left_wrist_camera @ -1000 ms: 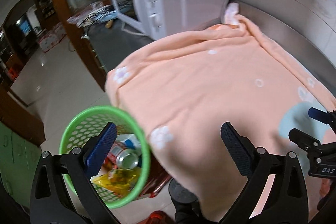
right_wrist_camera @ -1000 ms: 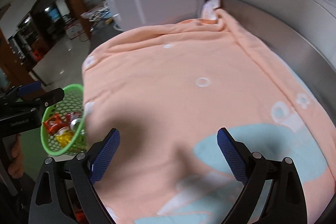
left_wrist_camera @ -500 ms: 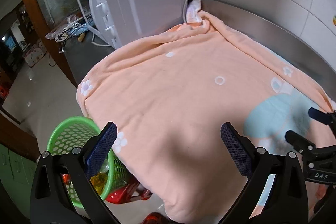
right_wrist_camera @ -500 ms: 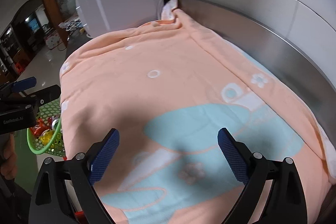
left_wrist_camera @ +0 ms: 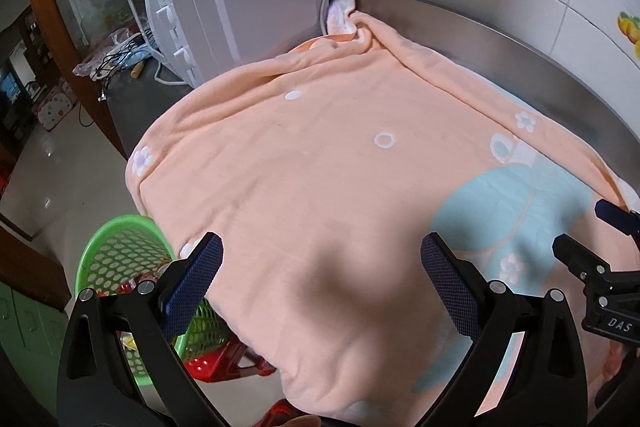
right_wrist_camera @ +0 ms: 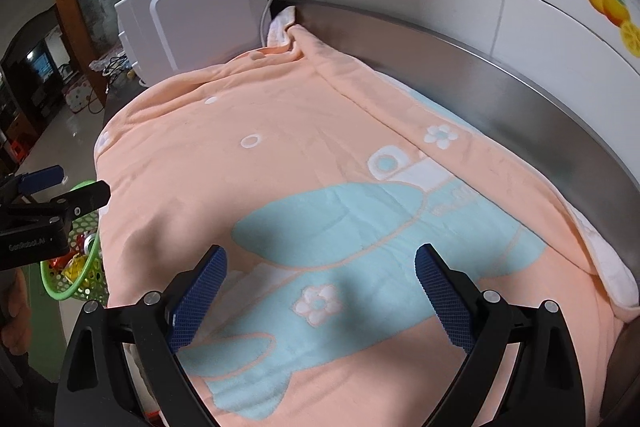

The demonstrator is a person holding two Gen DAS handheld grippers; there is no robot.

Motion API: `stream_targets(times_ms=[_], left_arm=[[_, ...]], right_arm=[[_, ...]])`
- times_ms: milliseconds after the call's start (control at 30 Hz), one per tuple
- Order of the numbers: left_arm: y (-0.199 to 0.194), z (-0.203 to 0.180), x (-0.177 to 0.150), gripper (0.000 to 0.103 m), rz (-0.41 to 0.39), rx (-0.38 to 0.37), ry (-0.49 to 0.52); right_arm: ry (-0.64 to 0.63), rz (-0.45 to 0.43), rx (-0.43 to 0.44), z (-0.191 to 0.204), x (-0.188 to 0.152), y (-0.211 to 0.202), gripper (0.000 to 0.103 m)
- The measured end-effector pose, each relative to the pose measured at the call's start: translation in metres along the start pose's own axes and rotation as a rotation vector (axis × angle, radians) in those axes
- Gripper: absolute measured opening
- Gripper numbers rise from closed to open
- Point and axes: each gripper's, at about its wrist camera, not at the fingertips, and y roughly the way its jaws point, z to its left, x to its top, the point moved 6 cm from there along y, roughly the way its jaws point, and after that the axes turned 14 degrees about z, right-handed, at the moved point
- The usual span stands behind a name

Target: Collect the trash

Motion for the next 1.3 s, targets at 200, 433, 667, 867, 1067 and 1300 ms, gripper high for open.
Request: stream_targets(times_ms=[200, 433, 667, 867, 1067, 1300], left_arm=[[-0.003, -0.002, -0.001, 0.098, -0.004, -0.002, 0.001], [-0.005, 0.0, -0.005, 0.098, 0.002, 0.013, -0.02], [-0.006, 0.02, -0.018, 0.098, 0.015, 0.037, -0.1], [-0.006, 0.04, -0.029, 0.098, 0.031, 0.062, -0.165], [-0.01, 0.054, -0.038, 0.098, 0.031, 0.086, -0.199], [-0.013, 0.07, -0.059, 0.098, 0.047, 0.135, -0.243]], right_arm=[[0.005, -0.014, 0.01, -0.001, 0.0, -0.005, 0.092], [-0.012, -0.009, 0.037, 0.006, -0.001, -0.003, 0.092], [-0.099, -0.004, 0.078, 0.033, 0.003, 0.001, 0.092], [-0.144, -0.009, 0.092, 0.048, 0.008, 0.001, 0.092], [-0.185, -0.023, 0.1, 0.061, 0.016, -0.002, 0.092], [-0.248, -0.03, 0.138, 0.083, 0.022, -0.003, 0.092]])
